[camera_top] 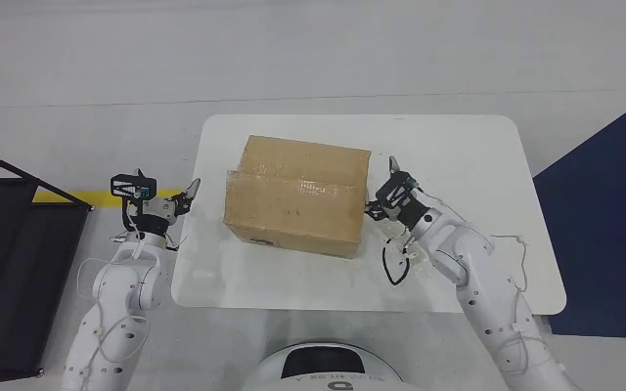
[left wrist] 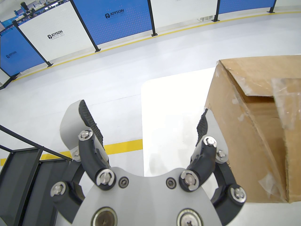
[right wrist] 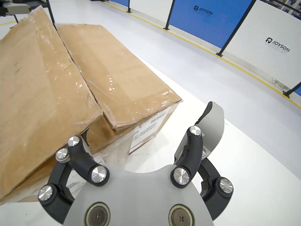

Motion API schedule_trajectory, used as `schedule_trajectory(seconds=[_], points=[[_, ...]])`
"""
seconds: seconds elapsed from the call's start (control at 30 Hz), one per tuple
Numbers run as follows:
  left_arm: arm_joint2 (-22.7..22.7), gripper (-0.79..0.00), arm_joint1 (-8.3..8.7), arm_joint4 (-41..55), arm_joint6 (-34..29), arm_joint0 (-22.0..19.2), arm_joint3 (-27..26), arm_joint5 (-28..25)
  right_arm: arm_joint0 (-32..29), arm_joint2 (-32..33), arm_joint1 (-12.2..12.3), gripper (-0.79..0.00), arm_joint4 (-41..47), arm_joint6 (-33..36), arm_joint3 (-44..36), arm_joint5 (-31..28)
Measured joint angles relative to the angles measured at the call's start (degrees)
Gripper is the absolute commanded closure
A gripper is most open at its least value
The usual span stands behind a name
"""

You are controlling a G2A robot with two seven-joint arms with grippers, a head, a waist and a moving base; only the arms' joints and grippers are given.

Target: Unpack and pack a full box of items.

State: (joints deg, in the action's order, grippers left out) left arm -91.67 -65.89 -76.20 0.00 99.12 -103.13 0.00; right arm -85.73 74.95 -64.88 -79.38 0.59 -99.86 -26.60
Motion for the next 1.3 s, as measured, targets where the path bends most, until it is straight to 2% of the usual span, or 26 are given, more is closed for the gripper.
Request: schedule_trajectory(seconds=[0.27, 0.43, 0.53, 0.7, 0.93, 1.2, 1.3], points=[[0.0, -0.785, 0.0, 0.0, 0.0, 0.0, 0.0, 0.0, -7.19, 4.54, 1.48, -0.785, 0.23, -5.02, -5.31, -11.16], [0.0, -0.785, 0.0, 0.0, 0.0, 0.0, 0.0, 0.0, -11.32, 5.53, 2.16, -0.785, -4.82, -8.14, -7.66, -13.78], [0.0, -0.785, 0.0, 0.0, 0.0, 0.0, 0.0, 0.0, -13.13, 5.29, 2.44, -0.785, -9.44, -9.7, -8.16, -12.9], [0.0, -0.785, 0.0, 0.0, 0.0, 0.0, 0.0, 0.0, -14.77, 4.49, 2.47, -0.785, -14.75, -11.4, -7.96, -7.01], [0.0, -0.785, 0.0, 0.0, 0.0, 0.0, 0.0, 0.0, -15.28, 7.33, 2.69, -0.785, -10.47, -14.81, -6.49, -6.2], [0.0, -0.785, 0.0, 0.0, 0.0, 0.0, 0.0, 0.0, -15.15, 7.34, 2.65, -0.785, -10.42, -14.66, -6.35, -6.04], [0.0, -0.785, 0.0, 0.0, 0.0, 0.0, 0.0, 0.0, -12.74, 7.8, 2.48, -0.785, -6.22, -12.52, -5.43, -5.66]])
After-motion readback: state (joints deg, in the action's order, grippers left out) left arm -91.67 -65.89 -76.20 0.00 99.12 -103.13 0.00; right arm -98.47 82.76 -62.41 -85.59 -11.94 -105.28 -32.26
